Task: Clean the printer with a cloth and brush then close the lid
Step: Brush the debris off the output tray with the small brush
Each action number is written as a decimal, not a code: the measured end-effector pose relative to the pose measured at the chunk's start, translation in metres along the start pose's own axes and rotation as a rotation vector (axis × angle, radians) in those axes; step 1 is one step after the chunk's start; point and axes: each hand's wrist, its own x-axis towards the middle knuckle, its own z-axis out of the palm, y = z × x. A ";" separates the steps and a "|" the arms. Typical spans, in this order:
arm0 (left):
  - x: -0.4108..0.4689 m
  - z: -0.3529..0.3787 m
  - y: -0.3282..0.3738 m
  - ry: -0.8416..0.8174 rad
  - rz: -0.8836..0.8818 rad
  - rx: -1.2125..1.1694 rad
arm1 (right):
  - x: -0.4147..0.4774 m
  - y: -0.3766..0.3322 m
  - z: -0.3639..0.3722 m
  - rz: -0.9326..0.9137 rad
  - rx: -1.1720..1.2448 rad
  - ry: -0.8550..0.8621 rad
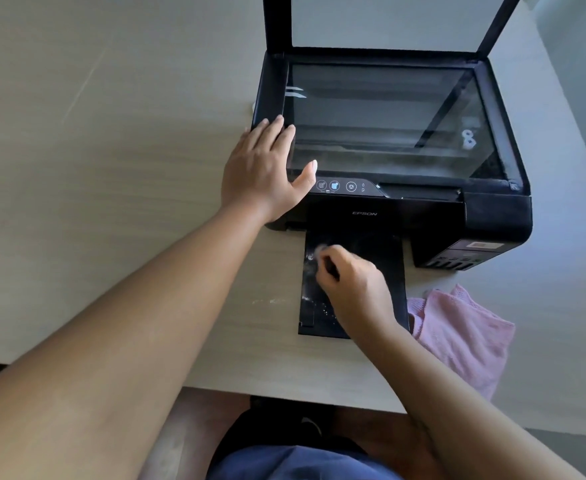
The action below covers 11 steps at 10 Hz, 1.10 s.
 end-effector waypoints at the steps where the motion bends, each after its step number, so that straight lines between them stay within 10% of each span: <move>1: 0.000 0.000 0.000 0.001 -0.005 0.005 | 0.008 0.001 0.002 -0.013 0.032 -0.075; 5: 0.000 0.001 0.000 0.006 -0.002 -0.001 | 0.021 0.009 -0.003 -0.076 0.111 -0.216; 7: 0.000 0.000 0.000 0.026 0.004 0.002 | 0.019 0.053 -0.031 0.226 -0.207 0.160; 8: 0.000 0.001 -0.001 0.029 0.015 0.010 | 0.016 0.053 -0.027 0.032 -0.112 -0.101; 11: -0.001 0.000 0.000 -0.009 0.001 0.009 | 0.013 0.041 -0.034 0.039 0.124 -0.140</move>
